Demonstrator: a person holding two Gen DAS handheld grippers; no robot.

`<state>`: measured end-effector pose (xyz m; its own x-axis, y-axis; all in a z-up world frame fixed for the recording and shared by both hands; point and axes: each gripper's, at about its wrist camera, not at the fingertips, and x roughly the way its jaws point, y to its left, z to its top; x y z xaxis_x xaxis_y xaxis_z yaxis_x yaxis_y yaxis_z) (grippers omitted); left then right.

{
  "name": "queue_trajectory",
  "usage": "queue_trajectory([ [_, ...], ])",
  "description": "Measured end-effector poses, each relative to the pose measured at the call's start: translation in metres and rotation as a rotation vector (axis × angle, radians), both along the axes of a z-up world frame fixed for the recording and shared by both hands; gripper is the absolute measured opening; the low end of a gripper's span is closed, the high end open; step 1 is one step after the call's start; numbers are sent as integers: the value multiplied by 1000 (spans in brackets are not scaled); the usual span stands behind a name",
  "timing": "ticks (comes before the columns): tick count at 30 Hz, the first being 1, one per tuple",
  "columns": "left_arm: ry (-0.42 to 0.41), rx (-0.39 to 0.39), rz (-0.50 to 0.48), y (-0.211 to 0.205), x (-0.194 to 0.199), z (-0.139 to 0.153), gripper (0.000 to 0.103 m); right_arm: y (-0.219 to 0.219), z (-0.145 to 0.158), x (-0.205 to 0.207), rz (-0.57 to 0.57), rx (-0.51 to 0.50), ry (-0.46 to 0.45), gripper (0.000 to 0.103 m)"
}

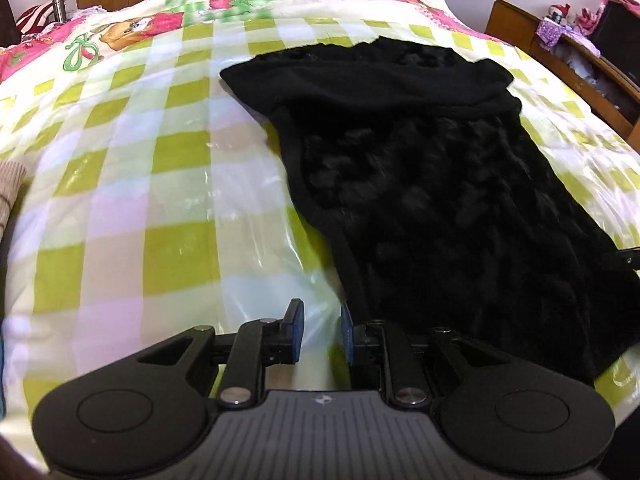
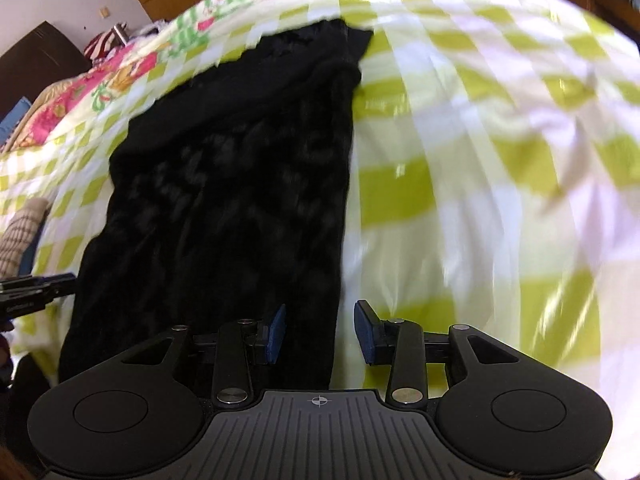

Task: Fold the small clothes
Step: 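Smooth the folded top into a long rectangle with both grippers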

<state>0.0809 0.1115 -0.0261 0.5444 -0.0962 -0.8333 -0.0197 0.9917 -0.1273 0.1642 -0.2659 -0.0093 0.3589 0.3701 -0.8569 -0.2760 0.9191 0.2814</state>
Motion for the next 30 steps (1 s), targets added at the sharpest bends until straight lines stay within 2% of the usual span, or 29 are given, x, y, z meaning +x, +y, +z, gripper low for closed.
queue_trajectory([
  [3,21,-23,10,0,-8,-3,39,4,-8,-5,33,20,66,38],
  [6,32,-59,25,2,-16,-2,40,8,-11,-5,32,10,71,34],
  [7,31,-66,32,4,-19,0,41,6,-11,-5,25,23,81,19],
  [8,29,-83,40,6,-22,3,44,2,-9,-4,12,51,97,9],
  [12,8,-153,31,8,-30,11,55,-20,3,-14,-35,72,87,7],
  [16,56,-113,-11,-10,-24,-4,56,-35,3,-16,-92,105,98,7],
  [19,102,-125,-4,-18,-23,-17,49,-32,7,-19,-84,102,86,6],
  [21,106,-139,-9,-21,-25,-17,35,-33,7,-20,-86,96,78,6],
  [24,115,-145,0,-22,-30,-15,25,-36,6,-19,-105,109,87,6],
  [30,119,-157,-1,-17,-33,-14,23,-36,-2,-18,-81,153,114,7],
])
